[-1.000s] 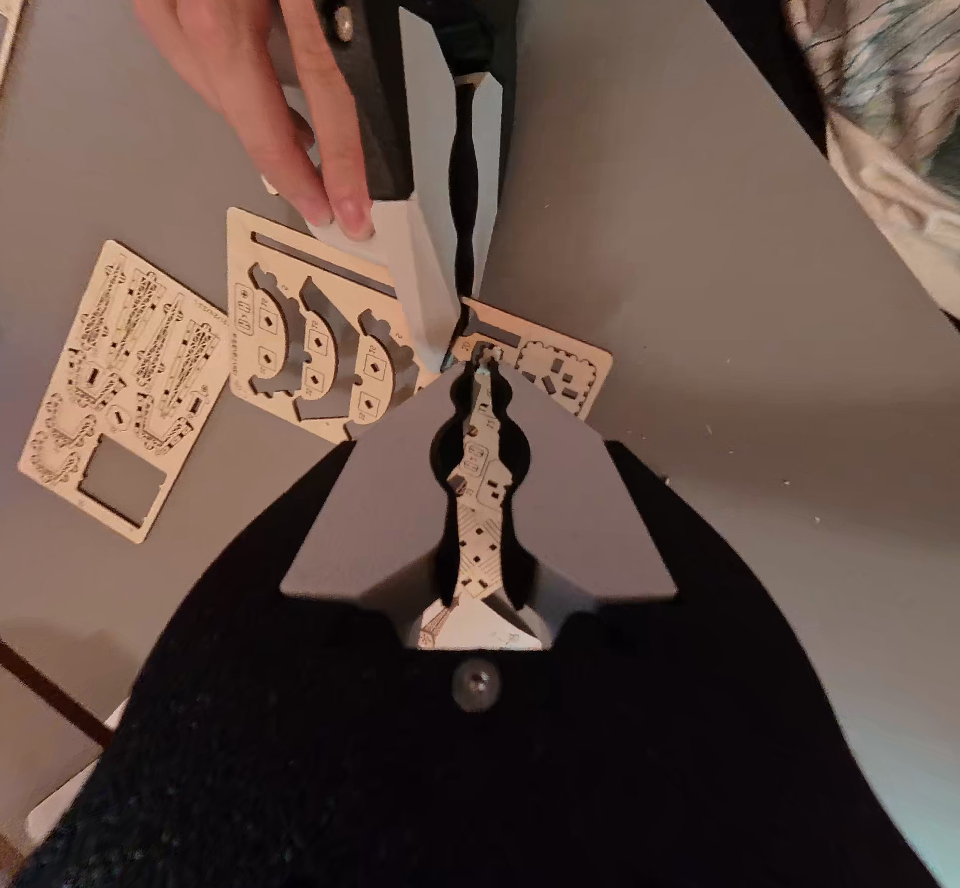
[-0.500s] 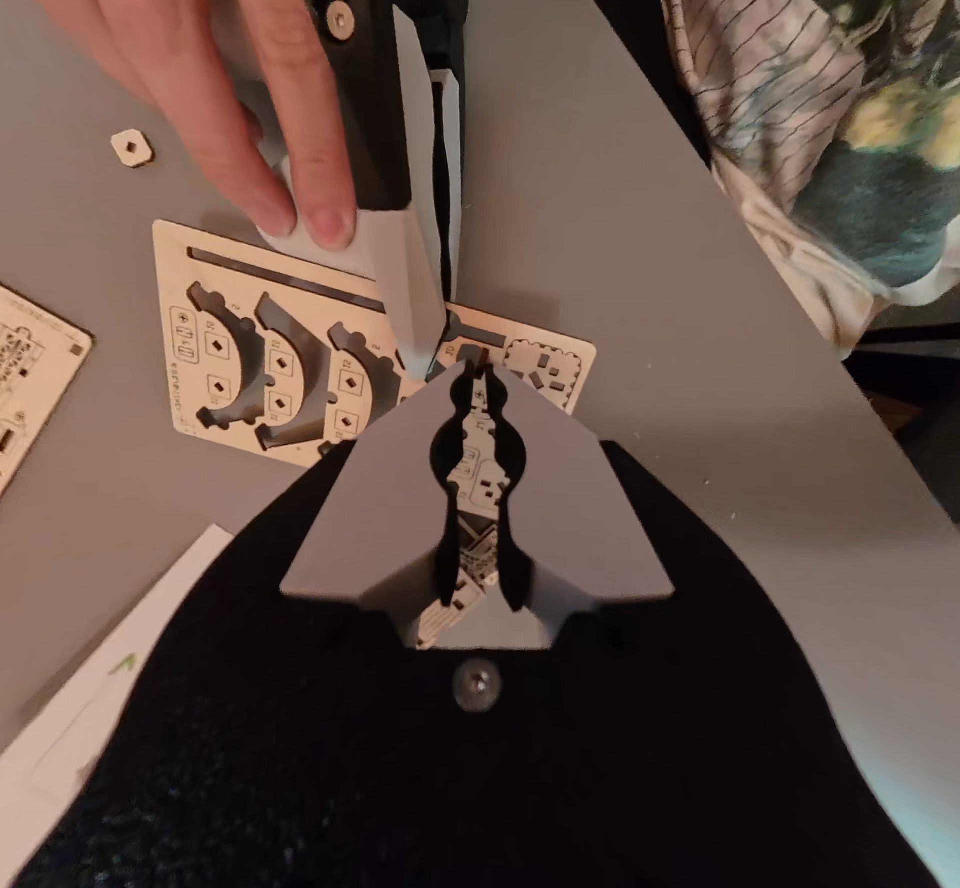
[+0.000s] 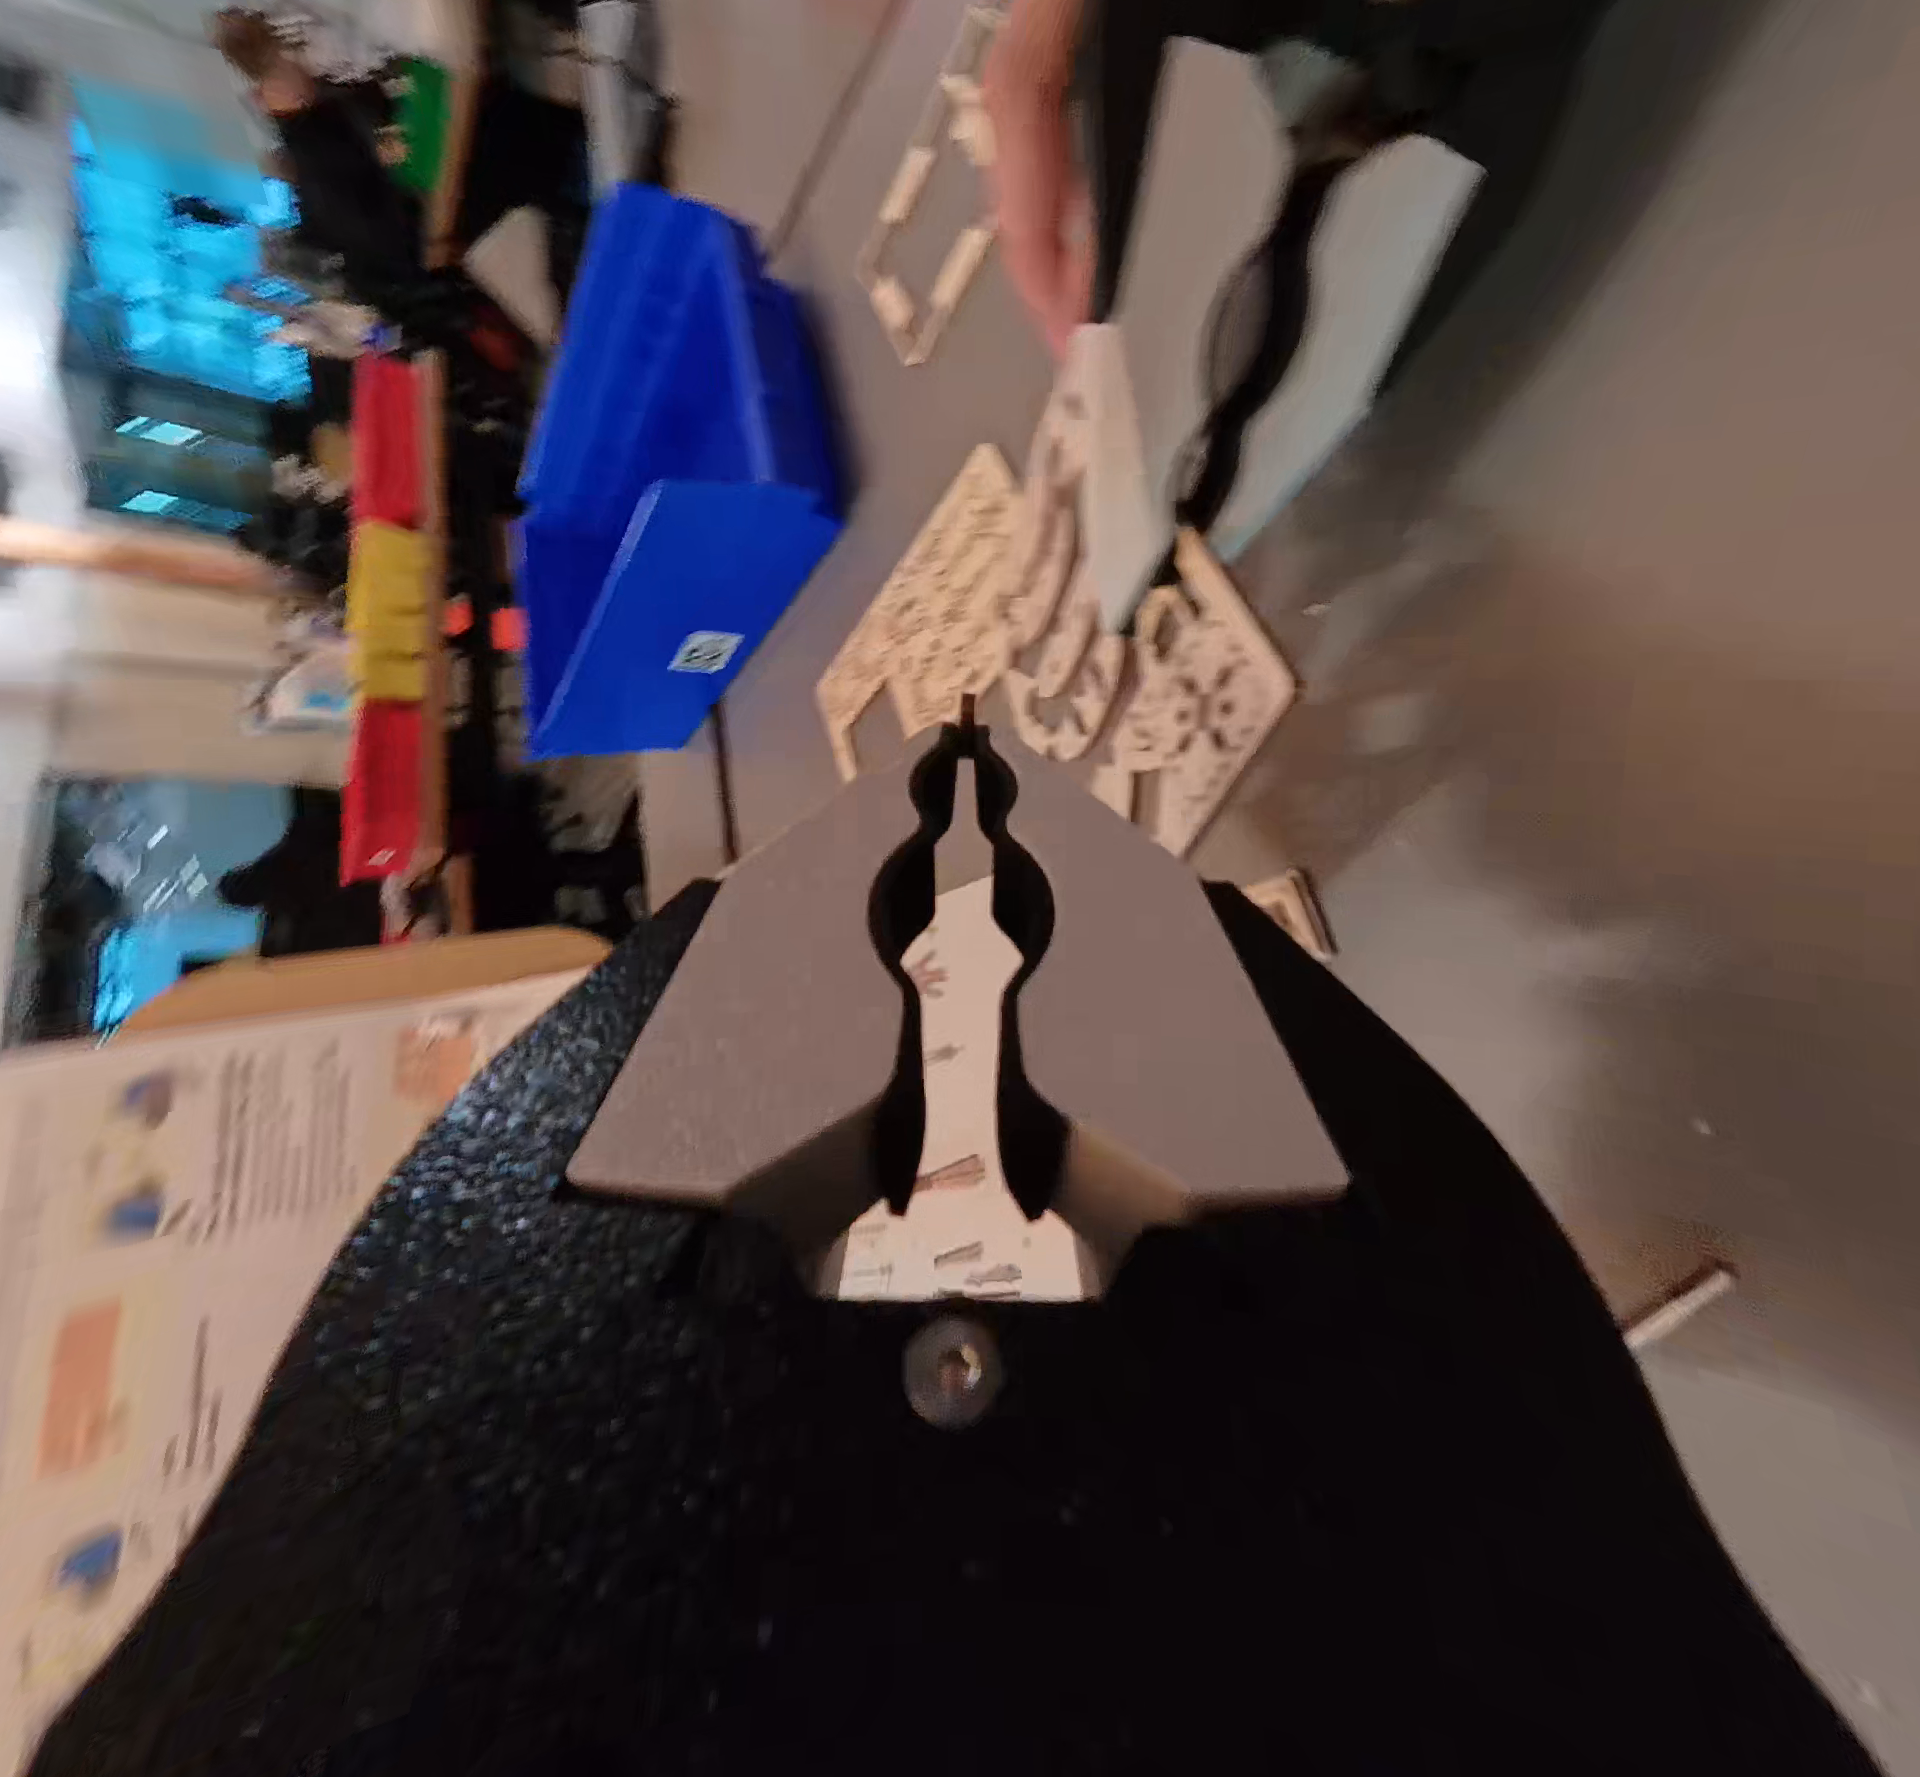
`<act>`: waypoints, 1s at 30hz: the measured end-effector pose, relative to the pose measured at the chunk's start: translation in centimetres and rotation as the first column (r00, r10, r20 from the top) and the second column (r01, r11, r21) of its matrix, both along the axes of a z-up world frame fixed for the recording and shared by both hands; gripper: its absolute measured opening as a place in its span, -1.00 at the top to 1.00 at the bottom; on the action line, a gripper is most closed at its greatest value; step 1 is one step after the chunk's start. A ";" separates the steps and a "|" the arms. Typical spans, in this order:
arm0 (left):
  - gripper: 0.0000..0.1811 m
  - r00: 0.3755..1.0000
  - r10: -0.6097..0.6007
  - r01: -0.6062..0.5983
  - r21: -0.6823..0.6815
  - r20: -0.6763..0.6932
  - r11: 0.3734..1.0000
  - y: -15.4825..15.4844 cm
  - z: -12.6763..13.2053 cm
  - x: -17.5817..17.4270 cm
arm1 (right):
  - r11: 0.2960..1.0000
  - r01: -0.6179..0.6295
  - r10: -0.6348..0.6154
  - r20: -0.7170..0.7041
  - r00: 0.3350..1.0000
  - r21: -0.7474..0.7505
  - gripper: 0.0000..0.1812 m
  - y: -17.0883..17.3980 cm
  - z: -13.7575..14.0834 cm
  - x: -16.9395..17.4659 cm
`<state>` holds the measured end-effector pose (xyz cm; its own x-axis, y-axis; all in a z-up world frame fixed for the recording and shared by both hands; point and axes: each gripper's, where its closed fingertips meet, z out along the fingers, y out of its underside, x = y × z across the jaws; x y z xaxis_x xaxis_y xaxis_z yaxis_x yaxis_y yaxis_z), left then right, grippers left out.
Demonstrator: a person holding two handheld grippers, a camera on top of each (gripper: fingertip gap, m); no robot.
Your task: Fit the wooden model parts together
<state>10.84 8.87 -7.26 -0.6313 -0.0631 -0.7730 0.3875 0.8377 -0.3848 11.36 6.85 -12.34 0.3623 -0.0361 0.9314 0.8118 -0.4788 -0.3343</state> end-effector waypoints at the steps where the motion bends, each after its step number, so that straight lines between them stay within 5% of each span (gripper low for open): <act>1: 1.00 0.999 0.046 -0.044 -0.063 0.027 0.997 0.4 1.0 0.3 | 1.000 0.014 -0.014 0.003 1.000 0.005 1.00 -0.1 0.2 0.2; 4: 1.00 0.984 0.172 -0.153 -0.290 0.038 0.945 1.5 4.5 0.3 | 0.984 0.162 -0.158 -0.060 0.986 0.079 1.00 -1.8 1.9 2.6; 7: 1.00 0.980 0.176 -0.199 -0.447 -0.092 0.872 1.7 5.3 -0.9 | 0.938 0.314 -0.234 -0.396 0.888 0.149 1.00 -5.2 4.0 4.7; 9: 1.00 0.966 0.125 -0.222 -0.484 -0.225 0.846 1.2 3.7 -1.8 | 0.887 0.398 -0.132 -0.696 0.706 0.235 1.00 -7.2 6.1 4.9; 11: 0.99 0.940 0.078 -0.241 -0.487 -0.332 0.839 0.4 1.7 -2.6 | 0.812 0.513 0.066 -0.918 0.391 0.277 1.00 -9.1 7.0 4.7; 13: 0.99 0.885 0.025 -0.273 -0.475 -0.465 0.837 -0.6 -0.8 -3.5 | 0.798 0.528 0.266 -0.956 0.124 0.290 1.00 -10.2 6.8 4.1; 16: 1.00 0.775 -0.062 -0.317 -0.472 -0.629 0.822 -2.4 -4.0 -5.0 | 0.767 0.574 0.388 -0.920 -0.058 0.288 1.00 -12.1 5.0 5.1; 22: 1.00 0.675 -0.055 -0.364 -0.397 -0.736 0.843 -4.2 -7.8 -5.7 | 0.773 0.609 0.384 -0.896 -0.224 0.178 0.99 -13.7 0.2 6.5; 27: 1.00 0.706 -0.004 -0.380 -0.385 -0.708 0.841 -3.8 -8.4 -5.0 | 0.767 0.641 0.227 -0.942 -0.246 0.017 0.74 -15.1 -4.1 7.4; 30: 1.00 0.740 0.049 -0.391 -0.369 -0.670 0.843 -3.0 -8.7 -4.5 | 0.761 0.647 0.274 -0.928 -0.252 0.049 0.67 -15.2 -3.6 7.6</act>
<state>6.30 5.90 -15.94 -0.8656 -0.4982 -0.0509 -0.2509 0.5196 -0.8168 18.92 -8.32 -15.93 0.5562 -0.4756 -0.6815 -0.7546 0.0545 -0.6539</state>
